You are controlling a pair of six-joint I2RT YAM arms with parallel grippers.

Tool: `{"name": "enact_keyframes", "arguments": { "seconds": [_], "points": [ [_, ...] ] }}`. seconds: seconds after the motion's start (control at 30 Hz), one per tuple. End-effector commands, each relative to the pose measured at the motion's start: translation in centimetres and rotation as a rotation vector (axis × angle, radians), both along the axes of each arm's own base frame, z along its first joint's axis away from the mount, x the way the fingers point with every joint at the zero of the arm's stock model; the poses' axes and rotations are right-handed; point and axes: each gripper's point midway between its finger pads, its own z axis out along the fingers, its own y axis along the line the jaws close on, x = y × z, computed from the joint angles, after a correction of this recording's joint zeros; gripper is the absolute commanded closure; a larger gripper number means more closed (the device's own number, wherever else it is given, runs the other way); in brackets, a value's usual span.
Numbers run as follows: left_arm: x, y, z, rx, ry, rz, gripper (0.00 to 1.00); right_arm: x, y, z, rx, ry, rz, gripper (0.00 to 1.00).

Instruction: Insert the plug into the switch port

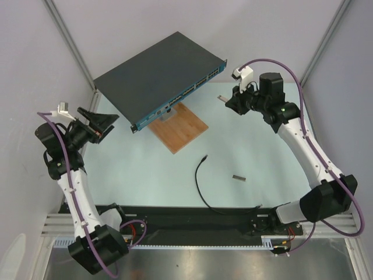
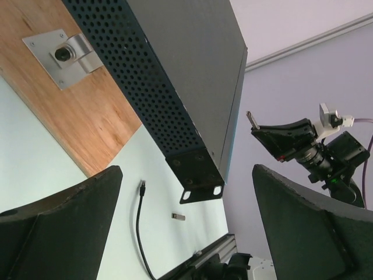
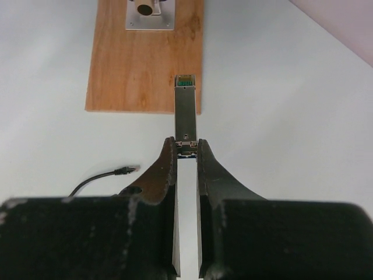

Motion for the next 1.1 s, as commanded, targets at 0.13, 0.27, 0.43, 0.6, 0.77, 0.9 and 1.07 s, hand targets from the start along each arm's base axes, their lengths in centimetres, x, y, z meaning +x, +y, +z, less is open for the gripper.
{"name": "enact_keyframes", "arguments": {
  "seconds": [0.13, 0.27, 0.43, 0.6, 0.77, 0.9, 1.07],
  "points": [
    [1.7, 1.2, -1.0, 0.031, -0.047, 0.032, 0.00, 3.8, 1.0, 3.7, 0.075, -0.107, -0.014, 1.00],
    [2.8, 0.9, -1.3, 0.009, -0.044, 0.008, 0.00, 5.0, 1.6, 3.9, 0.103, -0.124, -0.007, 1.00],
    [4.0, -0.6, -0.8, -0.005, -0.078, -0.041, 0.00, 6.2, 2.8, 3.8, 0.141, -0.118, 0.020, 1.00],
    [4.9, -1.3, -1.0, -0.019, -0.078, -0.044, 0.00, 7.0, 3.7, 4.1, 0.146, -0.134, 0.036, 1.00],
    [5.5, -2.2, -1.6, -0.061, -0.063, -0.066, 0.06, 7.6, 4.4, 3.7, 0.153, -0.141, 0.045, 1.00],
    [5.8, -2.5, -2.0, -0.075, -0.051, -0.070, 0.17, 8.0, 4.9, 3.1, 0.146, -0.140, 0.053, 1.00],
    [6.2, -2.7, -2.7, -0.079, -0.020, -0.070, 0.30, 8.5, 5.4, 3.0, 0.139, -0.148, 0.056, 1.00]
  ]
}}
